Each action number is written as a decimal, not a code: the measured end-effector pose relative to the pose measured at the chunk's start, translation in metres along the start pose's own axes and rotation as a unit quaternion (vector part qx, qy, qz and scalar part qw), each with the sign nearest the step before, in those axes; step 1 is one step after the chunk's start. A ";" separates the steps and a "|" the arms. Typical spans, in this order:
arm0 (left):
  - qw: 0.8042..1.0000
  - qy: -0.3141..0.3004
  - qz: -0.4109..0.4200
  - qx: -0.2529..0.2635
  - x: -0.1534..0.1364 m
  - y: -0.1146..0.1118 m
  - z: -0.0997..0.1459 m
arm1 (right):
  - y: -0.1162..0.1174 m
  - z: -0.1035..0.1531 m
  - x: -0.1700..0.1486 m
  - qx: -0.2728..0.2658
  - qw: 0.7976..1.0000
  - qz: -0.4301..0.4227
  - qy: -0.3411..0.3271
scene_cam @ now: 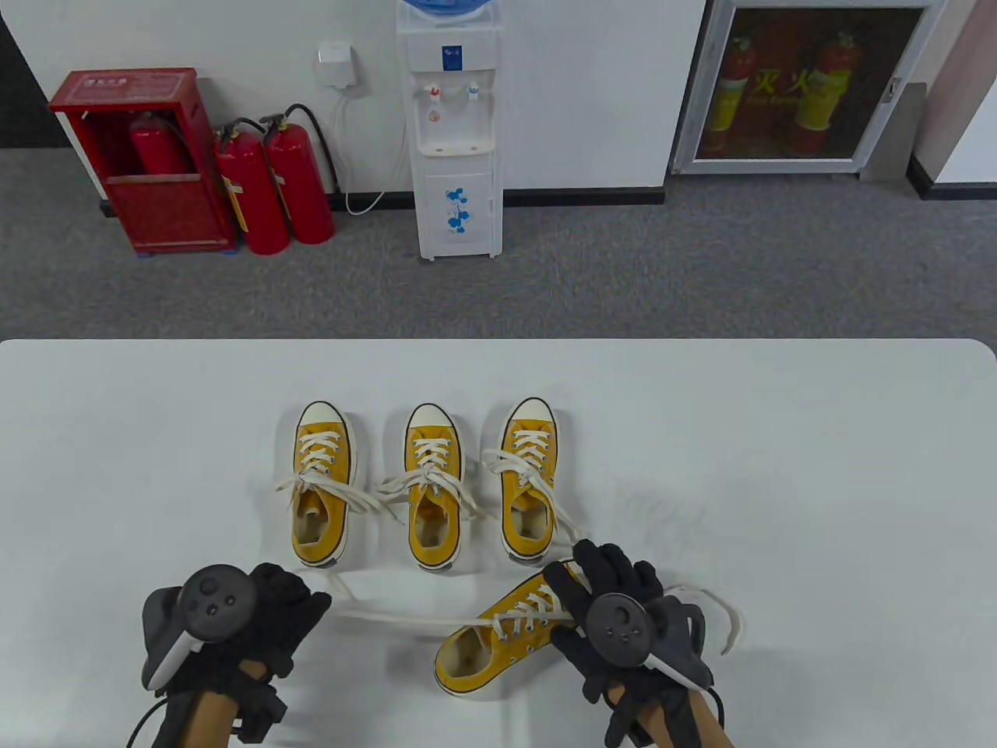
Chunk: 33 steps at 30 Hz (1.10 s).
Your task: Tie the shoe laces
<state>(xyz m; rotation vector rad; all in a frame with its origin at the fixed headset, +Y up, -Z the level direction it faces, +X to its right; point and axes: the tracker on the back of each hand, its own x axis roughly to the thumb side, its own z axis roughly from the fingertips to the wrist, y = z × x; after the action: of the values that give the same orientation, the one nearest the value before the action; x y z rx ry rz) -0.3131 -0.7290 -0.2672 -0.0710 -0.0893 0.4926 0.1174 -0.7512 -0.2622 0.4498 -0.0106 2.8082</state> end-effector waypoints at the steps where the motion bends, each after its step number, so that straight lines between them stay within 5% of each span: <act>1: 1.000 0.000 0.000 0.000 0.000 0.000 0.000 | 0.002 -0.001 0.001 0.006 1.000 0.004 -0.001; 22: 1.000 0.006 -0.001 -0.007 0.001 0.000 0.000 | 0.003 0.002 0.008 -0.111 0.993 0.029 0.003; 33: 1.000 0.009 0.001 -0.010 0.001 0.001 0.000 | -0.013 0.004 -0.001 -0.113 0.991 -0.071 0.001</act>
<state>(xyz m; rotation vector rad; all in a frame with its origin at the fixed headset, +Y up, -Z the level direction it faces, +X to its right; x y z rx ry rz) -0.3128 -0.7283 -0.2676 -0.0960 -0.0757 0.4933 0.1231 -0.7395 -0.2592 0.3789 -0.2813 2.6269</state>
